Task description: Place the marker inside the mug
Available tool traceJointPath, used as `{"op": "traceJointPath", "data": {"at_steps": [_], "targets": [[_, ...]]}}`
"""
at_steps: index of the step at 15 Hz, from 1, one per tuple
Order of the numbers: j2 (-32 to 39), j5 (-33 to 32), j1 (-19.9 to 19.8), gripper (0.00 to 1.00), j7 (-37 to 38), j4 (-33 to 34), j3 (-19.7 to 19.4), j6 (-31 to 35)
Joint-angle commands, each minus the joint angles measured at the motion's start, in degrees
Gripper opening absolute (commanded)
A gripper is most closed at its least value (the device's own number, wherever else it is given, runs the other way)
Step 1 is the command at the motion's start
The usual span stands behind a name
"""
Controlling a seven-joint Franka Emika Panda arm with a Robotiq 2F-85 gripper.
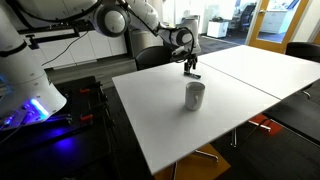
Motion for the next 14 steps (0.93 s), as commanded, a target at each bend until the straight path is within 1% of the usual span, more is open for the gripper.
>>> {"op": "traceJointPath", "data": {"at_steps": [1,4,14], "targets": [[0.0,-0.5,-0.3,1.0,-0.1,-1.0,0.0,1.7],[0.2,-0.5,-0.4,1.0,-0.2,-0.9,-0.1,2.1],[0.6,-0.6,-0.5,1.0,-0.2,-1.2,-0.1,0.7]]}}
